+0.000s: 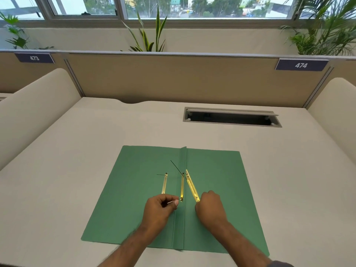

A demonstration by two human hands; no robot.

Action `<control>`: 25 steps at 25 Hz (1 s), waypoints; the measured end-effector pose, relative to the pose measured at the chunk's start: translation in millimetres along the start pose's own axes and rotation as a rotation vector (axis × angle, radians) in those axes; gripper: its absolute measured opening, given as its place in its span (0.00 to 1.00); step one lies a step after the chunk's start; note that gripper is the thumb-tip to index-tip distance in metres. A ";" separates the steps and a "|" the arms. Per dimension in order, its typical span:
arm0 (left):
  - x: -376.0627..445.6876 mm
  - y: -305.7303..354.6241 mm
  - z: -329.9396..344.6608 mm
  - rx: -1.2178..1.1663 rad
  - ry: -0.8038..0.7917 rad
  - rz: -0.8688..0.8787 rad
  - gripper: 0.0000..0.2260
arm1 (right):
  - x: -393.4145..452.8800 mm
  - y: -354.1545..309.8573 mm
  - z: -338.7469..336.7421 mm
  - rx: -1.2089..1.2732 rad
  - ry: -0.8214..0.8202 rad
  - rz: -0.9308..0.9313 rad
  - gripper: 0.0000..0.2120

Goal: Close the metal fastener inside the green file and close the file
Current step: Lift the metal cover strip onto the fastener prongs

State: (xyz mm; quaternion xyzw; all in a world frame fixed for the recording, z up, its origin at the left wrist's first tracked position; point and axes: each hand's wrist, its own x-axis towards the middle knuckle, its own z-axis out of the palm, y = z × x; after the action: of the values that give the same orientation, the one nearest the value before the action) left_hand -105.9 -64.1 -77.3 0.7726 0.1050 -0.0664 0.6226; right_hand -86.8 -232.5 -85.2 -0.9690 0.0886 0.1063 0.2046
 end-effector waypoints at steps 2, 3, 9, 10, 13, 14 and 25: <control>-1.1 -2.8 -4.5 0.005 -0.031 0.000 0.08 | -0.6 0.2 -1.3 -0.014 -0.018 0.011 0.09; -0.7 -3.4 -7.3 0.001 -0.048 0.002 0.09 | -1.5 0.3 -1.4 -0.030 -0.018 0.007 0.09; 18.2 -5.4 -22.5 -0.045 -0.175 0.033 0.09 | -14.0 -5.6 -0.1 0.206 0.091 0.097 0.04; 20.3 -4.7 -23.1 -0.049 -0.199 0.046 0.10 | -16.3 -5.5 -0.2 0.298 0.107 0.125 0.04; 26.1 -5.6 -27.4 0.010 -0.252 0.151 0.09 | -25.4 -7.8 -2.6 0.645 0.151 0.260 0.11; 28.0 -5.1 -28.1 0.044 -0.258 0.205 0.08 | -28.5 -7.1 -4.4 0.778 0.155 0.309 0.13; 36.9 3.9 -3.7 0.074 -0.192 0.197 0.07 | -34.1 -14.3 -34.9 1.401 -0.160 0.203 0.07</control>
State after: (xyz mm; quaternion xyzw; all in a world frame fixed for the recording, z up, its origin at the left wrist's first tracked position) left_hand -69.3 -58.3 -81.4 0.7918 -0.0341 -0.0823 0.6043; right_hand -110.6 -229.7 -40.3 -0.5860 0.2106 0.1138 0.7741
